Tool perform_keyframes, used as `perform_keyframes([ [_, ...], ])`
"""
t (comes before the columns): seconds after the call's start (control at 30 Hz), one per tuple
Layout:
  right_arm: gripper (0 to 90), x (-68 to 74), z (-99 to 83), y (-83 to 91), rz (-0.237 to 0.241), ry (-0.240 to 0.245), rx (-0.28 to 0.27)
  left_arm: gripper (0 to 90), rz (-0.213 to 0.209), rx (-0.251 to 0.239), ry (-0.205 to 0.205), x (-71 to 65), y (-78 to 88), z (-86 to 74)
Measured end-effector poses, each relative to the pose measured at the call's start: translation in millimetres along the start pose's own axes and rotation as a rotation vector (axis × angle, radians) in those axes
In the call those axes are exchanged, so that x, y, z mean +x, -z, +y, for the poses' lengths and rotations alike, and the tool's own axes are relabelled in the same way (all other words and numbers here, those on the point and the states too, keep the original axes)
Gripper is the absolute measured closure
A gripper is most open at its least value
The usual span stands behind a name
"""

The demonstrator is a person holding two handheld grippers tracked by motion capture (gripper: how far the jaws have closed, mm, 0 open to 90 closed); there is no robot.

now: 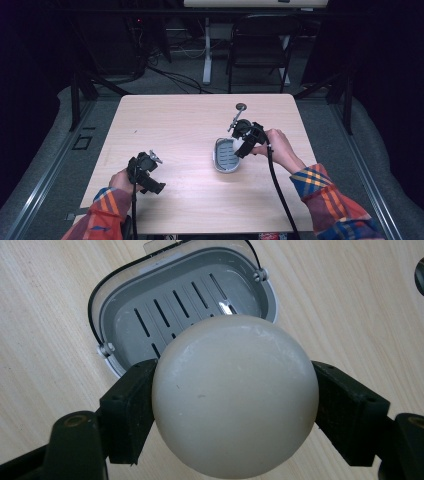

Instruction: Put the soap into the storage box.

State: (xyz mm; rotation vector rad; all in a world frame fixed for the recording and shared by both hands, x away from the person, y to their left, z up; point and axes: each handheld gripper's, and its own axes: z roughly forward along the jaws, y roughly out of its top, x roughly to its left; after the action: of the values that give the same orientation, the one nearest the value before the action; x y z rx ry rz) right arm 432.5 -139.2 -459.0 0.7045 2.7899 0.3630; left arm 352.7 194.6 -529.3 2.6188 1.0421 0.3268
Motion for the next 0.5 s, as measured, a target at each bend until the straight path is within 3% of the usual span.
perform_keyframes([
  [0.5, 23.7, 6.8, 16.0, -10.2, 0.016, 0.019, 0.001, 5.2, 0.0, 0.0, -0.004, 0.1, 0.5, -0.3],
])
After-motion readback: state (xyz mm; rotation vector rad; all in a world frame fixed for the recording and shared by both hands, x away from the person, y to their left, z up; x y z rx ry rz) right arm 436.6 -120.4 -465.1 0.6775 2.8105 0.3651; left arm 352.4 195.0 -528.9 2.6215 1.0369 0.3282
